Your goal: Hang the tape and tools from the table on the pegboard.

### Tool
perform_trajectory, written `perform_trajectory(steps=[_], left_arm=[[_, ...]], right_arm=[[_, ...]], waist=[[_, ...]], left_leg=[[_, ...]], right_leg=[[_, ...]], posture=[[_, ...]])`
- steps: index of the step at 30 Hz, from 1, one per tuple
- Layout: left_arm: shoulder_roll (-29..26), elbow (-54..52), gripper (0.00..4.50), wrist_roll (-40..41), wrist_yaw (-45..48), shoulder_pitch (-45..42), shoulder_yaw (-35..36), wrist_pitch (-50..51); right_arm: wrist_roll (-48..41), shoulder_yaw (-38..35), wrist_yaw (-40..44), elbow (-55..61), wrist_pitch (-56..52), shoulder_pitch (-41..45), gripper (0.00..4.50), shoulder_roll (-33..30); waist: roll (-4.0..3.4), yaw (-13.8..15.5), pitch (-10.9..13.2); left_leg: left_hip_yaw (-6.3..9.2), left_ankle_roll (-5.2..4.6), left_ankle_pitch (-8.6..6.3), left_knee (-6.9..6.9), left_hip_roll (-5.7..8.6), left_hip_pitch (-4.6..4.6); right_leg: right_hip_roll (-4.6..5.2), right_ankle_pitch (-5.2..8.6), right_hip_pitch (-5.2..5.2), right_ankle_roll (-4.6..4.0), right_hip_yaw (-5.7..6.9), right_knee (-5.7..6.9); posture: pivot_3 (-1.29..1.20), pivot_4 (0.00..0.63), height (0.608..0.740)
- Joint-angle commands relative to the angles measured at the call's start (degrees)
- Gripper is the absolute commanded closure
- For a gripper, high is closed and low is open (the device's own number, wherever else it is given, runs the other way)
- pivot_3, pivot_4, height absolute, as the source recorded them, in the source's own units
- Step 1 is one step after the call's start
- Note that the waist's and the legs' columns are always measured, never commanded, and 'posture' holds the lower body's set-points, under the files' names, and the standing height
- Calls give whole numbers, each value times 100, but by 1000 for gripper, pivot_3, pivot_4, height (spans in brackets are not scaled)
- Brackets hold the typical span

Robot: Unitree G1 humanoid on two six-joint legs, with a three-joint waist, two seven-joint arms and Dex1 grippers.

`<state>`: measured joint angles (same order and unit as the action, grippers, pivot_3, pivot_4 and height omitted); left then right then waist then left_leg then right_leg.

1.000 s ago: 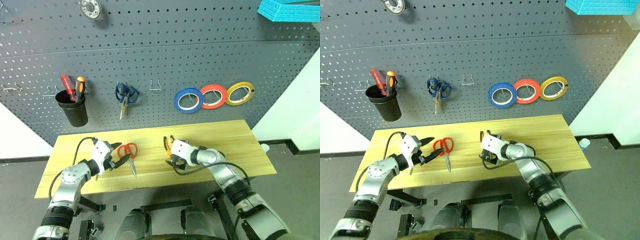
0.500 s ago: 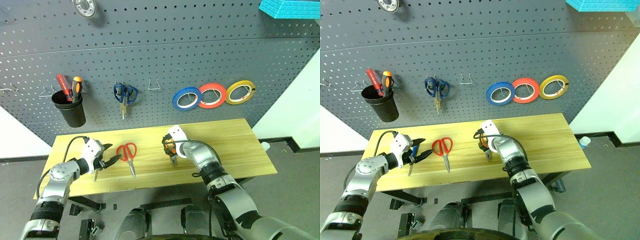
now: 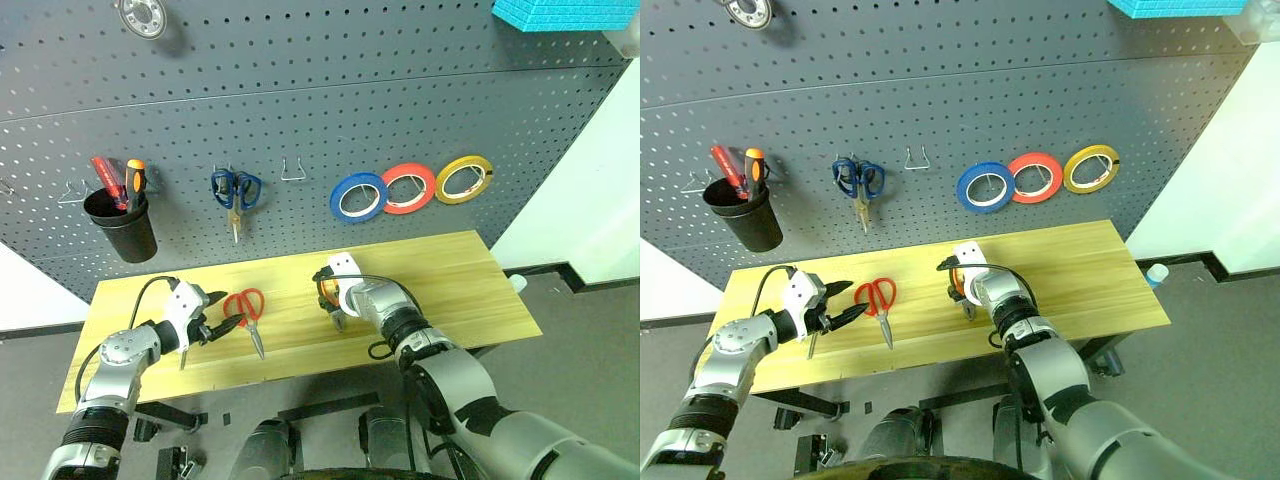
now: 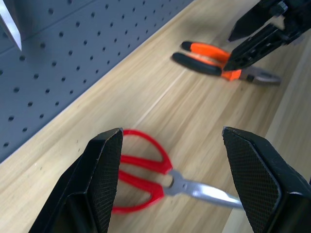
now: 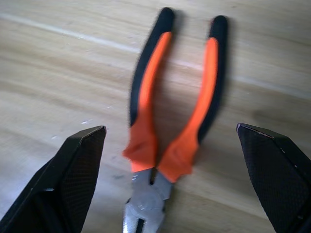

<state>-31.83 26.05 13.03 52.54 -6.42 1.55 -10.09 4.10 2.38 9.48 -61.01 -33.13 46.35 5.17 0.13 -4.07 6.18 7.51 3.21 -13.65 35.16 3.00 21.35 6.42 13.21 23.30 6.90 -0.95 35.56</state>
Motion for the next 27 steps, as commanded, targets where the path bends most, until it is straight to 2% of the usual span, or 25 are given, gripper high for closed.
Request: perform_trajectory(steps=[1, 11, 18, 21, 26, 27], left_arm=[[-6, -304, 1058, 134, 37, 23, 158, 24], [-123, -1096, 1058, 307, 69, 705, 286, 343], [-157, -1685, 1058, 409, 25, 1163, 400, 602], [-168, -1744, 1058, 424, 10, 1177, 444, 674], [-149, -1761, 1058, 455, -8, 1154, 478, 712], [-147, -1757, 1058, 454, -10, 1149, 476, 711]], right_arm=[[-76, -97, -136, -367, 314, 277, 14, 140], [-9, -34, -237, -792, 631, 326, 14, 237], [53, 21, -360, -879, 639, 173, 14, 300], [39, 16, -450, -891, 635, 143, 602, 297], [7, 1, -483, -872, 602, 148, 2243, 280], [5, -3, -489, -870, 605, 151, 2406, 272]], waist=[[-4, -4, 2], [-41, -4, 125], [-32, 9, 230], [-26, 8, 260], [-24, -3, 265], [-24, -2, 265]], left_leg=[[1, 0, 0, 0, 0, 0], [5, -1, 0, -2, -2, 0], [11, -1, 0, 0, -3, -2], [14, -1, 0, 0, -3, -6], [16, -1, 0, -4, -3, -6], [17, -1, 0, -6, -3, -6]], right_leg=[[0, 0, 0, 0, 0, 0], [-2, 19, 4, -5, -1, 5], [-2, 36, 8, -11, -1, 27], [-1, 45, 8, -16, 0, 38], [-2, 54, 14, -17, 1, 43], [-2, 55, 15, -17, 2, 44]], posture=[[-10, 91, 740], [9, 143, 740], [19, 177, 740], [18, 180, 740], [11, 173, 740], [9, 172, 740]])
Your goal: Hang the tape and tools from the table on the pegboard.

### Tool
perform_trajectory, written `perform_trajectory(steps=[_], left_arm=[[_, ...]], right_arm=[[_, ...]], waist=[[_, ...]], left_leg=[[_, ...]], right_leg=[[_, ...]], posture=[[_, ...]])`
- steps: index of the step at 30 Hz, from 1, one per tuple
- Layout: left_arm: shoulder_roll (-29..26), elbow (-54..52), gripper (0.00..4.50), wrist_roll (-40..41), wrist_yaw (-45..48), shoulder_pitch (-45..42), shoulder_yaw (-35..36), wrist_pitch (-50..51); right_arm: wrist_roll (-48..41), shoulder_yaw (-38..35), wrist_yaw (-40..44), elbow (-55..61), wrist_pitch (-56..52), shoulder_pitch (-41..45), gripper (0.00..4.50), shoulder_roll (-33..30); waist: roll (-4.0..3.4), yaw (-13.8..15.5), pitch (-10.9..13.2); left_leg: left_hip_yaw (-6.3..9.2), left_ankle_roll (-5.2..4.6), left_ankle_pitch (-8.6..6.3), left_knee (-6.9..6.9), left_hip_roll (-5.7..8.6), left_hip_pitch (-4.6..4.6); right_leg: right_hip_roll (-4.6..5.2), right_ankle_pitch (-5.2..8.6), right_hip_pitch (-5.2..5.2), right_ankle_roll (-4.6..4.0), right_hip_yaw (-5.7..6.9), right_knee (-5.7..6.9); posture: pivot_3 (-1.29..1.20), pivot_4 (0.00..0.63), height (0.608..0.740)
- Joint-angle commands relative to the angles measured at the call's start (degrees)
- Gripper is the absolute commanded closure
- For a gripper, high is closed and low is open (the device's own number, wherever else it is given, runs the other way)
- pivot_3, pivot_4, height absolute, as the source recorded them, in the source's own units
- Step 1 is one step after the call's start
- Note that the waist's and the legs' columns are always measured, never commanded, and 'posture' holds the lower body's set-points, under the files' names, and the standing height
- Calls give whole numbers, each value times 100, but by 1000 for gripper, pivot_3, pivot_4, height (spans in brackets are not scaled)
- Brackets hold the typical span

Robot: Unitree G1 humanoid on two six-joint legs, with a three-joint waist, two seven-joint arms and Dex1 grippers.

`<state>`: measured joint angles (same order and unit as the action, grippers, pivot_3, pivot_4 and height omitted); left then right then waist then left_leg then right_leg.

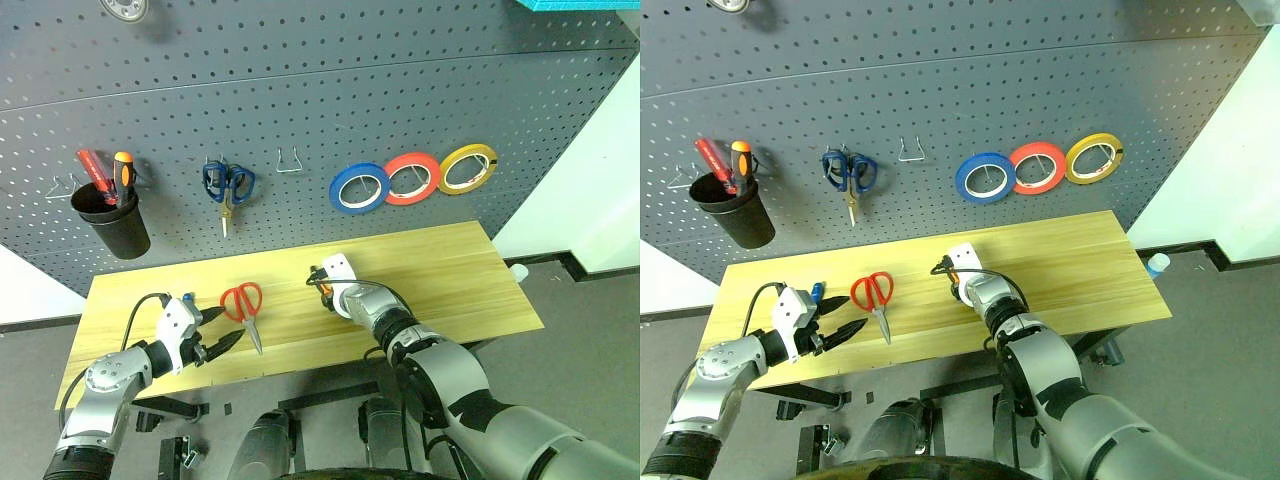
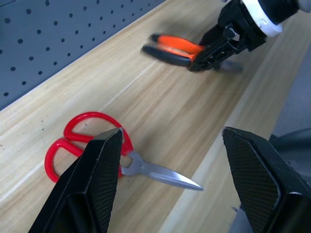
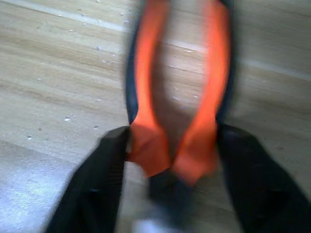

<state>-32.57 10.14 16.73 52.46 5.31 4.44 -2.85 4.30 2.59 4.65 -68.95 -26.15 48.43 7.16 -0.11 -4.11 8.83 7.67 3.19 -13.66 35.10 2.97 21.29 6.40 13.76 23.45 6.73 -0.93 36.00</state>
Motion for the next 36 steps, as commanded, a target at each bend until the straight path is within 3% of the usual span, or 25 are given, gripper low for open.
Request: perform_trajectory(steps=[1, 5, 8, 11, 15, 18, 23, 30, 36], left_arm=[[-65, -158, 1058, 87, -8, -31, 190, -22], [-13, -169, 1058, 99, -57, -29, 273, -119], [96, -258, 1058, 217, -179, 68, 512, -418], [415, -266, 1058, 447, -360, 65, 902, -1048], [831, -305, 1058, 570, -627, -2, 1091, -1479], [1090, -276, 1058, 591, -837, -86, 1166, -1775], [1378, 171, 1058, 388, -1307, -525, 1279, -2423], [1520, 766, 1058, 3, -1851, -1154, 1232, -3180], [1649, 276, 1058, 90, -1840, -764, 1017, -3079]], right_arm=[[-20, -24, 5, -48, -111, -52, 2405, 61], [154, 290, 410, 349, 10, -144, 2405, 9], [683, 1266, 1108, 1861, 721, -888, 2405, -304], [1176, 2159, 1528, 3847, 2228, -1851, 2405, -991], [867, 2386, 2297, 5372, 3590, -2240, 2405, -1564], [614, 2272, 2632, 5976, 4091, -1982, 2405, -1697], [231, 1815, 2565, 5730, 4320, -957, 2405, -1374], [33, 1043, 1850, 3447, 4972, 827, 2405, -852], [-157, 582, 1680, 1986, 5672, 1477, 2405, -792]], waist=[[0, 2, 0], [0, 6, 0], [0, 11, 3], [-1, 40, 8], [11, 28, 8], [26, 60, -1], [54, 218, -19], [79, 344, -34], [78, 322, -33]], left_leg=[[0, 0, 0, 0, 0, 0], [1, 0, 0, 1, 0, 0], [2, 0, 0, -1, 0, 8], [2, 1, 0, -7, 8, 28], [-5, 4, -1, -6, 16, 40], [-10, 5, -1, -2, 14, 25], [-4, 16, 6, 4, 11, 13], [-4, 28, 14, 0, 12, 15], [-7, 27, 13, -21, 11, 20]], right_leg=[[0, 0, 0, 0, 0, 1], [0, 2, 0, 0, 1, 2], [1, 4, 7, 3, 3, -1], [11, 3, 24, 32, 2, -2], [27, 7, 35, 47, -3, -5], [25, 6, 17, 48, 0, -4], [18, -3, 1, 31, 8, -5], [13, -24, 3, 1, 9, -10], [13, -24, 6, 2, 8, -36]], posture=[[8, 169, 740], [12, 162, 740], [17, 149, 740], [16, 139, 740], [21, 100, 740], [21, 80, 740], [27, 60, 740], [40, 60, 740], [57, 85, 740]])
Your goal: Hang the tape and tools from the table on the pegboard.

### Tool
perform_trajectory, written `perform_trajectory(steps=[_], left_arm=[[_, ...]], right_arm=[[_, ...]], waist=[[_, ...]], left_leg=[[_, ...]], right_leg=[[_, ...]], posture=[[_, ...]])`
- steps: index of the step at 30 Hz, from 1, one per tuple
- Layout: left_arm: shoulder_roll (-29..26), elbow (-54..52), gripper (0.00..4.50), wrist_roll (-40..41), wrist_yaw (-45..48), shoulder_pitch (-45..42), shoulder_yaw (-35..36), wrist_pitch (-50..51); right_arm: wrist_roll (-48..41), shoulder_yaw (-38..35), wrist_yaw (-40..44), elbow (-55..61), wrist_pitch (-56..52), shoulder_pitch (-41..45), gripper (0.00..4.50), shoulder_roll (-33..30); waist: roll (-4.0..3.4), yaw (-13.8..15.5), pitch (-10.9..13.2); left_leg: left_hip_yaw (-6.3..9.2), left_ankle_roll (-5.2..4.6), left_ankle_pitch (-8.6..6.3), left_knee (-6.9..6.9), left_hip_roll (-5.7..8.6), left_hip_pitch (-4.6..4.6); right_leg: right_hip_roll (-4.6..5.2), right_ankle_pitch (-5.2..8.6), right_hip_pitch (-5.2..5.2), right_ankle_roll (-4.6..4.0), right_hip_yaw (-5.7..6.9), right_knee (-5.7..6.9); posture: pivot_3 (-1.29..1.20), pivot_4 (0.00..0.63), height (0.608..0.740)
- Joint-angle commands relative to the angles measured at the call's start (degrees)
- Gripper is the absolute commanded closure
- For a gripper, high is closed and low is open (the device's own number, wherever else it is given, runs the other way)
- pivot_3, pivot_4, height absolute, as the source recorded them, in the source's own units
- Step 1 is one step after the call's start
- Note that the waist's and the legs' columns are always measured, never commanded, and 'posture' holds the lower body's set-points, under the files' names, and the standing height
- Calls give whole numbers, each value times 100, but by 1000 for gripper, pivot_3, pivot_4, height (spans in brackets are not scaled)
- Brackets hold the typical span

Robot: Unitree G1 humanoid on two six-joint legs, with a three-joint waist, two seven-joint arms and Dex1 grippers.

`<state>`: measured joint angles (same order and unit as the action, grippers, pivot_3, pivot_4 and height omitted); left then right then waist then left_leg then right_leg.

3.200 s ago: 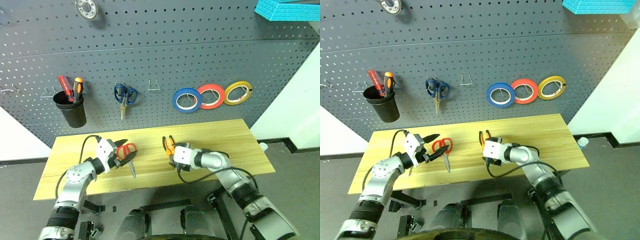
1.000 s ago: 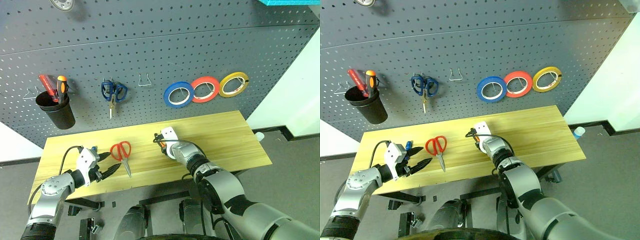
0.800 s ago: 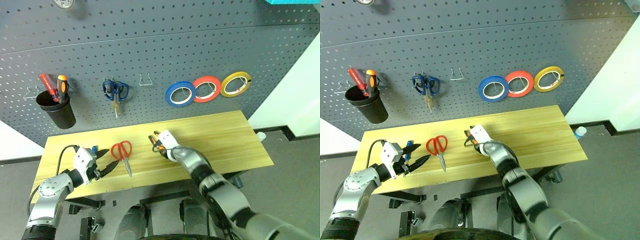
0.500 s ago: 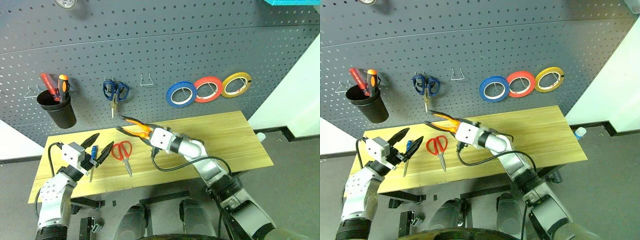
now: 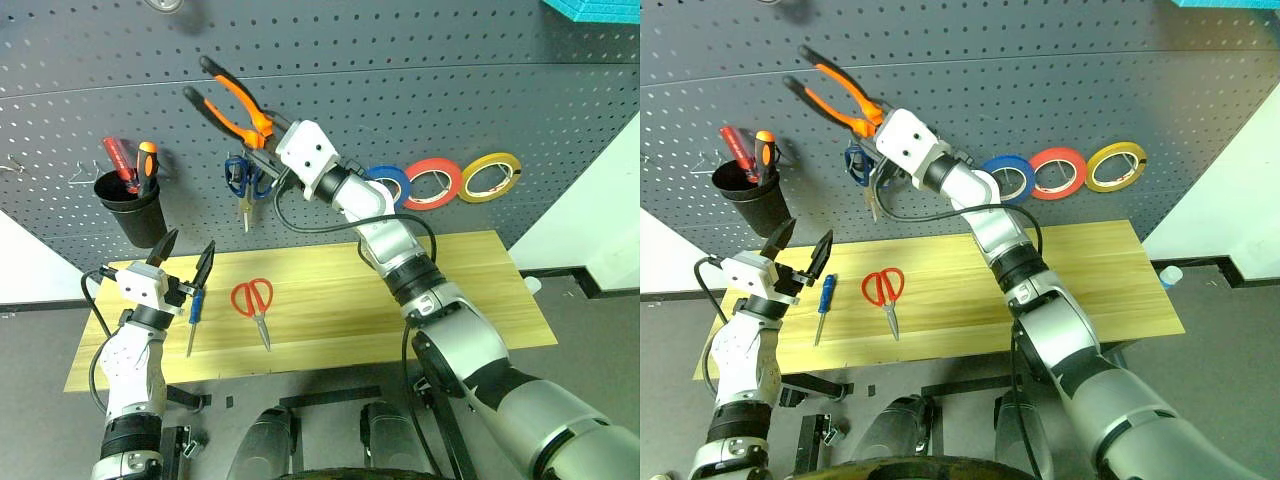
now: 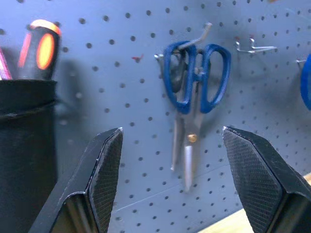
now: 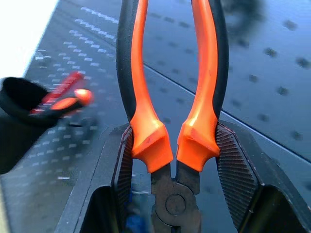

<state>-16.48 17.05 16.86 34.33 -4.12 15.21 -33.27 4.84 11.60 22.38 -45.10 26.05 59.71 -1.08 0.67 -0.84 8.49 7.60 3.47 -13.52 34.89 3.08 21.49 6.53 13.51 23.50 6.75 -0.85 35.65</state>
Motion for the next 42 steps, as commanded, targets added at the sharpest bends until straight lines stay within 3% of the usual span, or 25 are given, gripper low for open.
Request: perform_trajectory(steps=[1, 12, 19, 25, 42], left_arm=[[53, -510, 1058, 86, -34, 253, -95, 0], [92, -2414, 1058, 199, -296, 1154, -486, 791], [112, -2862, 1058, 208, -346, 1334, -705, 1210], [120, -3199, 1058, 191, -429, 1515, -792, 1450], [93, -3404, 1058, 215, -470, 1773, -684, 1593]], right_arm=[[-254, -387, -71, -574, 538, 405, 2405, 33], [-703, -954, 58, -888, 1058, 407, 2405, 48], [-897, -1276, -25, -1287, 1198, 624, 2405, 155], [-1008, -1541, -145, -1746, 1440, 840, 2405, 259], [-596, -1573, -629, -2340, 1740, 734, 2405, 530]], waist=[[-3, -10, 2], [-11, -3, 117], [-13, -35, 335], [-8, -35, 439], [-3, -10, 551]], left_leg=[[-1, 0, 0, -7, -1, 0], [2, -1, 0, -16, -9, 3], [2, -2, 0, -5, -9, 5], [1, -2, 0, 10, -10, 95], [4, -2, 2, 22, -10, 94]], right_leg=[[0, 0, 0, 0, -1, -7], [-9, 8, 6, -15, -3, -9], [-9, 12, 7, -26, -5, -4], [-8, 0, 115, -7, -8, 45], [-9, 7, 112, -23, -7, 49]], posture=[[60, 89, 740], [79, 175, 740], [80, 228, 740], [103, 248, 740], [137, 239, 740]])
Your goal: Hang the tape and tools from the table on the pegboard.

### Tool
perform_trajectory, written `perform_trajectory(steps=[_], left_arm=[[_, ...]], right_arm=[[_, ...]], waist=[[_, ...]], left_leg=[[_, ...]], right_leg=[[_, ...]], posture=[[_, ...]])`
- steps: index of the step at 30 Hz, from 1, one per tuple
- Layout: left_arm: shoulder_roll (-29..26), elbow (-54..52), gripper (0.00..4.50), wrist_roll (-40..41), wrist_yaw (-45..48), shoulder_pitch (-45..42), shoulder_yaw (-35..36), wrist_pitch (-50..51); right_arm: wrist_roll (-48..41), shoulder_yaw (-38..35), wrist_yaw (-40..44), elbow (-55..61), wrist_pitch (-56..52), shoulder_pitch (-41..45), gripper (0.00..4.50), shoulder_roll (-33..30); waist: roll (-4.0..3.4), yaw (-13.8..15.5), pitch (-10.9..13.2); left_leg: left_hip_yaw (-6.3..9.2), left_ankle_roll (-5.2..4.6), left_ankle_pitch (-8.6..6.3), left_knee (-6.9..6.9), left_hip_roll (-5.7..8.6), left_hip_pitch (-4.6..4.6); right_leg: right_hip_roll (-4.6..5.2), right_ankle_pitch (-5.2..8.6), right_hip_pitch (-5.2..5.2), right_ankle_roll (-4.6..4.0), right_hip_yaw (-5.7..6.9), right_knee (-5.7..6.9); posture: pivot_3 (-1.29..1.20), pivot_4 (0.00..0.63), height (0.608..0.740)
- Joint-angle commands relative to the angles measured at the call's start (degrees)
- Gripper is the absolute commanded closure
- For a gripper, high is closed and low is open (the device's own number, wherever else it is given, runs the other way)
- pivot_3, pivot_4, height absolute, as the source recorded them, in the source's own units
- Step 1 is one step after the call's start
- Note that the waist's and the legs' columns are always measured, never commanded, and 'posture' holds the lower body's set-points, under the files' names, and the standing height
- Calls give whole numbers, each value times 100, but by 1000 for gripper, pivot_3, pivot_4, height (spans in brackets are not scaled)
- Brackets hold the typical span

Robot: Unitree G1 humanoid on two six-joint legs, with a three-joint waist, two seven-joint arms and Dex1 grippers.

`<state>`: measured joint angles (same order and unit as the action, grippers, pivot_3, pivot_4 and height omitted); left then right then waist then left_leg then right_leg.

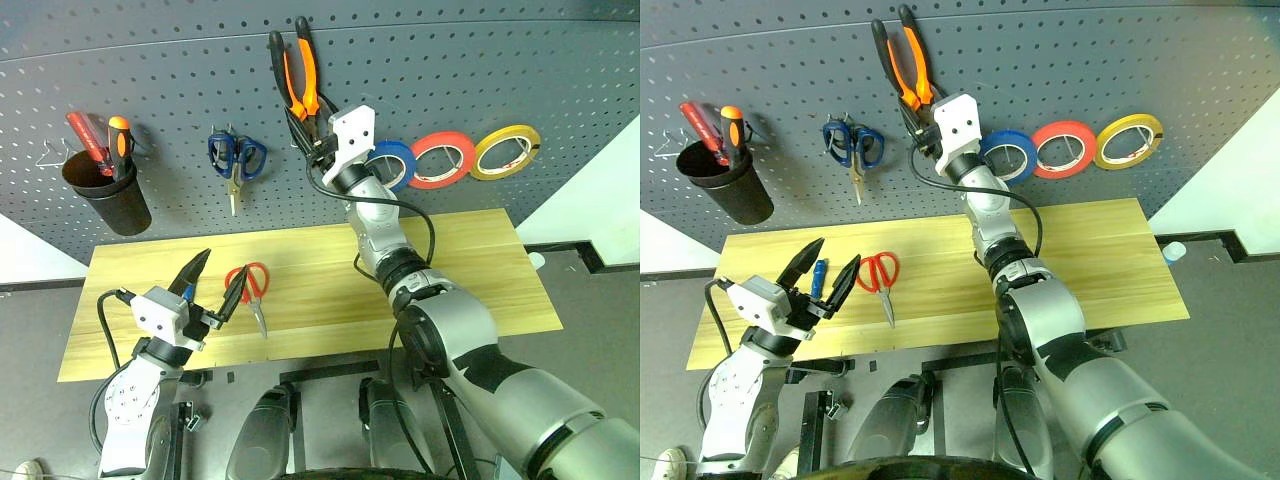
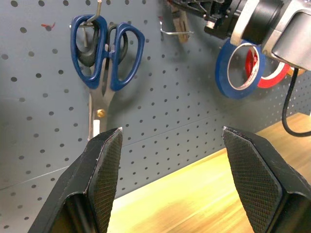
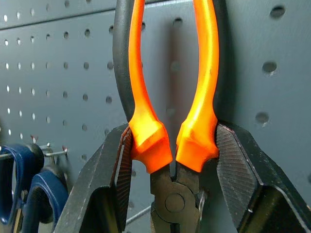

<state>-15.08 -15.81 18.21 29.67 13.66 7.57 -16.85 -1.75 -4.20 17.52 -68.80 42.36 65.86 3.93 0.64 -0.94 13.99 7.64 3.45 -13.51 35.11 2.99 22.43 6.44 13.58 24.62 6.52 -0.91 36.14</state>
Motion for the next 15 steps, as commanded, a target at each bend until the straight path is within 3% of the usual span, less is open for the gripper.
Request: perform_trajectory(steps=[1, 7, 12, 15], left_arm=[[-46, -123, 1058, 78, -2, -5, 77, -50], [4, 98, 1058, 52, 13, -164, 65, -145], [-60, 202, 1058, 134, 32, -280, 218, -193], [-119, -16, 1058, 280, -7, -139, 367, -53]], right_arm=[[80, 4, -149, 20, 118, 114, 2056, 24], [341, 172, -215, 178, 317, -7, 108, -147], [594, 553, 119, 787, 661, -452, 108, -321], [637, 925, 588, 1801, 724, -992, 108, -500]], waist=[[0, -1, 0], [1, 0, -1], [5, -2, -7], [7, -18, -10]], left_leg=[[0, 1, 0, 0, 0, 0], [0, 6, 4, 3, 1, -1], [-1, 9, 5, 2, 1, -1], [-5, 10, 5, -2, 1, 0]], right_leg=[[0, 1, 0, -2, 0, 0], [0, -4, 0, 0, 0, 2], [0, -11, -2, 10, 0, -1], [0, -12, -1, 12, -1, -4]], posture=[[137, 239, 740], [114, 215, 740], [84, 181, 740], [72, 166, 740]])
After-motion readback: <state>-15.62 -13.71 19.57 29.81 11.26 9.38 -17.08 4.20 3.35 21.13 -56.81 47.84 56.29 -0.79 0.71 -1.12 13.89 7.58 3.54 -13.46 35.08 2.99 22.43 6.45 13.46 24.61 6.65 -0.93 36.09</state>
